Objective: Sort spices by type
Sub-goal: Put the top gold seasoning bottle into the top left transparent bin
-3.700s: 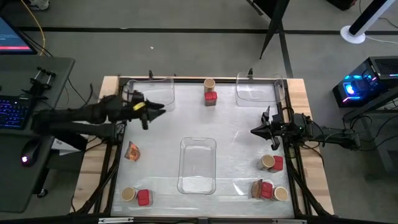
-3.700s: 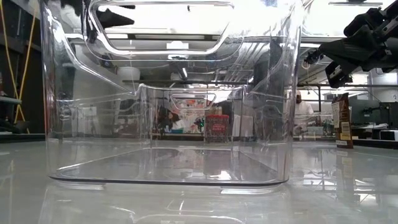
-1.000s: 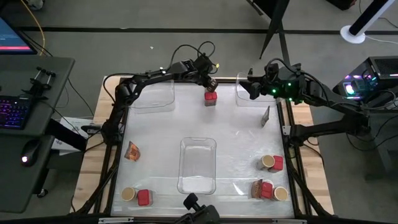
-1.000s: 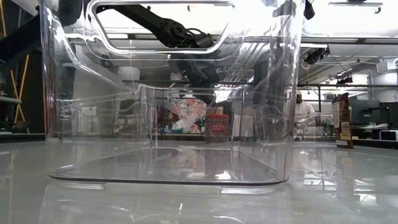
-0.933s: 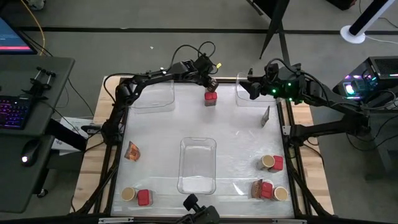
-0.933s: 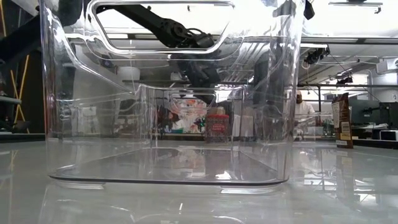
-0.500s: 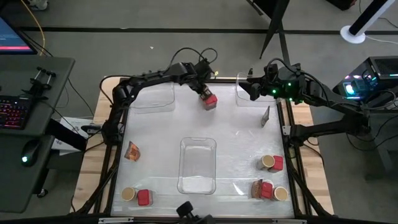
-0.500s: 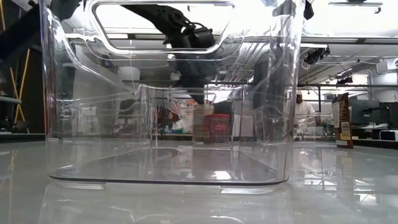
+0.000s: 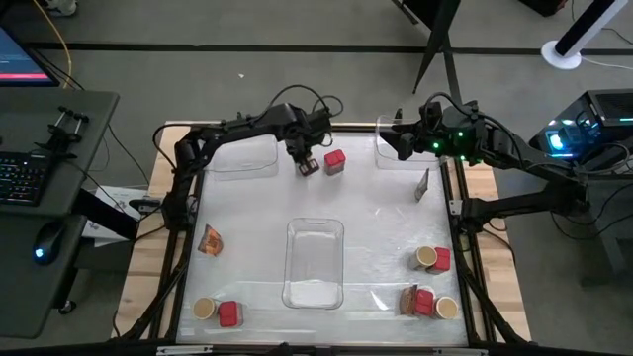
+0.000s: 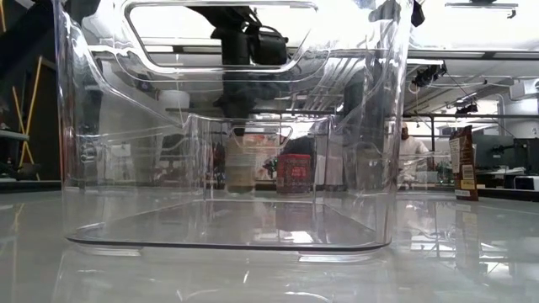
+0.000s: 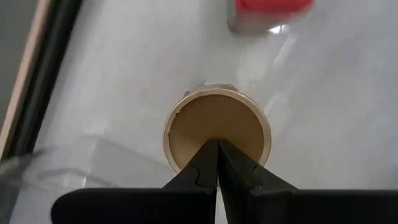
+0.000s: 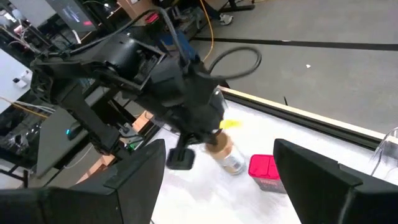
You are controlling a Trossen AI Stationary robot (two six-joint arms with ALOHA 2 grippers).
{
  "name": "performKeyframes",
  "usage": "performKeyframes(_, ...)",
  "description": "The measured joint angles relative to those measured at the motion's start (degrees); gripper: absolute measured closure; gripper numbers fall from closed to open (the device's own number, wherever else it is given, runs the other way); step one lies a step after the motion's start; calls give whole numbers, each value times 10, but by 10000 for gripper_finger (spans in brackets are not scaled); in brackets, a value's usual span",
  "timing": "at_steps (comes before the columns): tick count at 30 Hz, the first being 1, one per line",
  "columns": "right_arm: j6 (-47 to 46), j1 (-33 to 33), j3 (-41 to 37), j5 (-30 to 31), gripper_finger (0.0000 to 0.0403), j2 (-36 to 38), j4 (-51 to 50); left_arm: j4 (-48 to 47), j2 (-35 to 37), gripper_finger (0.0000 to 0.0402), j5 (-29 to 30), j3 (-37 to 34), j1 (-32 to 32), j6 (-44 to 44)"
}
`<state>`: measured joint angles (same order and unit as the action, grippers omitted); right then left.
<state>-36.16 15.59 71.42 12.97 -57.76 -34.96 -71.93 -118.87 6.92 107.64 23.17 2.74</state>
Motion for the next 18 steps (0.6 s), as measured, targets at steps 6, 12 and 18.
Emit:
performKeyframes(6,1,0,0,-1,107,0,0,-9,38,401,19,-2,-18,1)
performKeyframes(12,1,0,0,-2,107,0,0,18,87,400,5,-1,-11,-6)
performKeyframes(18,2,0,0,-19,107,0,0,15,89,354,-21,0,2,-33)
